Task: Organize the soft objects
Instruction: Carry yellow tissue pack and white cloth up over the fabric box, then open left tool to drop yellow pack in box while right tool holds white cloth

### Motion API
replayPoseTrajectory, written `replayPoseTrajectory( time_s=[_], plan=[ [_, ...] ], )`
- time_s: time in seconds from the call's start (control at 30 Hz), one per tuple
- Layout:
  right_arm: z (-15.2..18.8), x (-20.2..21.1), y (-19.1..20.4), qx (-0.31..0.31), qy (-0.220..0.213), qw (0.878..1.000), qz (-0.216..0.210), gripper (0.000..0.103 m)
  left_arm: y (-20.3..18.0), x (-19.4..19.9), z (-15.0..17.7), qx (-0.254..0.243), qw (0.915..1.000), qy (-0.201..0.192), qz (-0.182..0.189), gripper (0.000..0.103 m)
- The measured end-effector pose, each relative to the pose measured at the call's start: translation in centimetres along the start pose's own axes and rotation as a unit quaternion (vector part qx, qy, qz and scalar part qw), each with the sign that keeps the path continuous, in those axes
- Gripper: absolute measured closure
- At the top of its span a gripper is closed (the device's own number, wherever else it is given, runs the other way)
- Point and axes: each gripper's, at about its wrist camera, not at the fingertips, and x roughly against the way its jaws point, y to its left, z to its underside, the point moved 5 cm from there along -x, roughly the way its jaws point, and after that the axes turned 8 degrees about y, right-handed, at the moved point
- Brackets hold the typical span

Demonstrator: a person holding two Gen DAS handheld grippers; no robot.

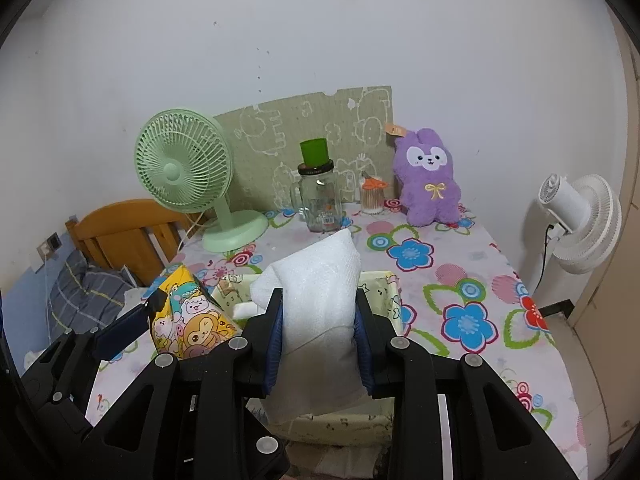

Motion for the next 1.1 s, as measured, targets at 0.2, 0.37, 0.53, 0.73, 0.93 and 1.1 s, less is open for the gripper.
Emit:
replayPoseTrajectory(
  time_s=[0.2, 0.37, 0.53, 0.73, 0.93, 1.1],
  plan=[
    [-0.2, -1.7, 0.2, 0.002, 0.010, 1.000, -0.005, 0.068, 0.6, -1.7, 0.0, 0.004, 0.9999, 0.012, -0.003, 0.018],
    [0.1, -3.4, 0.3, -0.002, 0.024, 1.000, -0.010, 0.068, 1.0, -3.2, 0.5, 0.010, 0.9995, 0.030, -0.008, 0.017],
    [0.6, -5.1, 0.4, -0.002, 0.045, 0.999, -0.013, 0.068, 1.5, -4.5, 1.1, 0.016, 0.9985, 0.051, -0.010, 0.017],
    [1.0, -6.6, 0.8, 0.000, 0.060, 0.998, -0.016, 0.068, 1.8, -5.0, 1.5, 0.016, 0.9978, 0.064, -0.010, 0.012],
    [1.1, -7.3, 1.1, 0.008, 0.064, 0.998, -0.020, 0.063, 2.3, -5.5, 1.6, 0.022, 0.9974, 0.067, -0.017, 0.005],
    [1.0, -8.0, 1.3, 0.013, 0.068, 0.997, -0.026, 0.059, 2.6, -6.1, 1.7, 0.026, 0.9968, 0.074, -0.016, 0.004]
  ],
)
